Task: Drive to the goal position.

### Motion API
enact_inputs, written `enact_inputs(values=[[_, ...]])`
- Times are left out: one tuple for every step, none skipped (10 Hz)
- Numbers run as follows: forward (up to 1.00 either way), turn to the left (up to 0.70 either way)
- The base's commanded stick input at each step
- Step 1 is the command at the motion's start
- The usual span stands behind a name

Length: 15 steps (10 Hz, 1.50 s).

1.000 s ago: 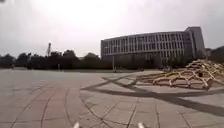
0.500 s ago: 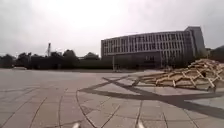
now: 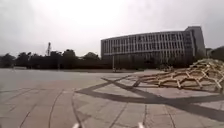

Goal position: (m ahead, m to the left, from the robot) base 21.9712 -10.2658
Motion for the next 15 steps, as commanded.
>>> enact_inputs(values=[[0.5,0.0],[0.5,0.0],[0.5,0.0],[0.5,0.0],[0.5,0.0],[0.5,0.0],[0.5,0.0],[0.5,0.0],[0.5,0.0],[0.5,0.0],[0.5,0.0],[0.5,0.0],[0.5,0.0],[0.5,0.0],[0.5,0.0]])
